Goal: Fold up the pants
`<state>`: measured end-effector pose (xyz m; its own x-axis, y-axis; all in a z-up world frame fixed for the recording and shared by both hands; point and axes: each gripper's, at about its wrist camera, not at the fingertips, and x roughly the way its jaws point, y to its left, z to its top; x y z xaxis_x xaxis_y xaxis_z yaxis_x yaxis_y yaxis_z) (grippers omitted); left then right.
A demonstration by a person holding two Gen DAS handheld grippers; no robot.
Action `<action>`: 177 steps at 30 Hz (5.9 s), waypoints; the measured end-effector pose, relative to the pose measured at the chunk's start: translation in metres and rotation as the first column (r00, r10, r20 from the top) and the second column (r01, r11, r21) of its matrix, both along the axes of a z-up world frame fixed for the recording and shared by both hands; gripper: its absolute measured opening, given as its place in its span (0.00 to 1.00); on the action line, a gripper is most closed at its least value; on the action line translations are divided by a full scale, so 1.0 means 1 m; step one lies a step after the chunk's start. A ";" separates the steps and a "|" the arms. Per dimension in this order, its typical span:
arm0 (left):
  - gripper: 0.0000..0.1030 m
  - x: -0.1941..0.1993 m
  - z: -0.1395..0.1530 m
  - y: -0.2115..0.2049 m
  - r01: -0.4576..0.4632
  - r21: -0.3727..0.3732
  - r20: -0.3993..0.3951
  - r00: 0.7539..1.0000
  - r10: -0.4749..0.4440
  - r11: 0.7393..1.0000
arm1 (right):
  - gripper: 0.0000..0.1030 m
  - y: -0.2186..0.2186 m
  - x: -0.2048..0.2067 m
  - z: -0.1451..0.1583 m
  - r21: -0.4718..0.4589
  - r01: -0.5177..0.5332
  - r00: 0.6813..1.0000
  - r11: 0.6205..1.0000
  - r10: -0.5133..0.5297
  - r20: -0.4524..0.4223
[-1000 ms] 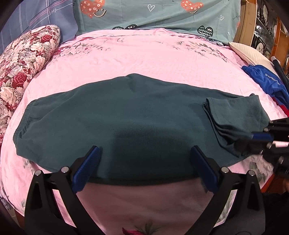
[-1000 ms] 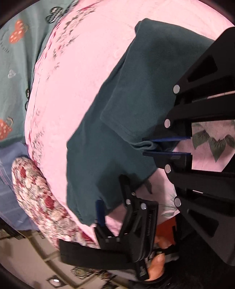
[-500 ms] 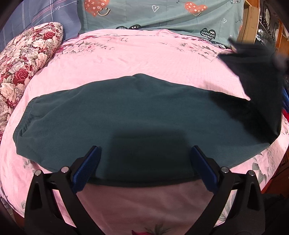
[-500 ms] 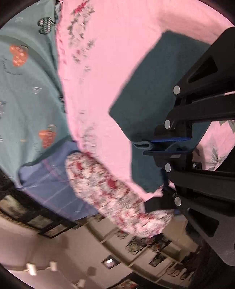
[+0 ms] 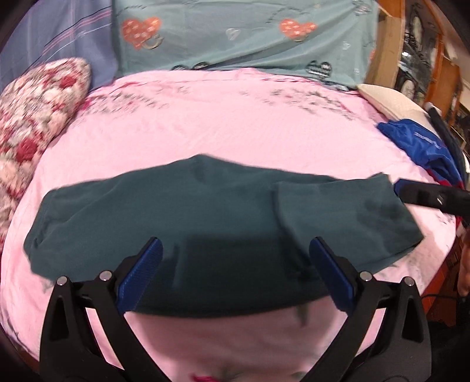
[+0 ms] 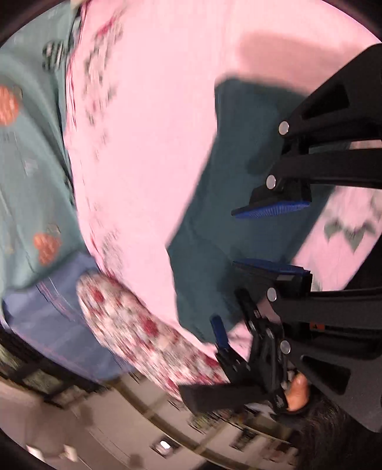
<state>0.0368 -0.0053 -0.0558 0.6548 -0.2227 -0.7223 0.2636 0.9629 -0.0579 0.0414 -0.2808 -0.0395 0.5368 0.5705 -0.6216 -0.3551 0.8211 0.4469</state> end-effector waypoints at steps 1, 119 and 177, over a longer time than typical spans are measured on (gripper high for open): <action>0.98 0.001 -0.001 -0.012 0.030 0.011 0.000 1.000 -0.030 0.999 | 0.28 -0.010 0.001 -0.001 -0.013 0.039 0.999 0.999 -0.039 -0.001; 0.98 0.033 -0.022 0.080 -0.302 -0.024 -0.103 0.949 0.298 0.953 | 0.32 0.101 0.128 -0.036 -0.293 -0.132 0.991 0.947 0.122 -0.053; 0.43 0.068 -0.024 0.197 -0.308 -0.284 -0.283 0.932 0.227 0.908 | 0.56 0.170 0.034 -0.044 -0.301 -0.308 0.938 0.903 0.340 0.060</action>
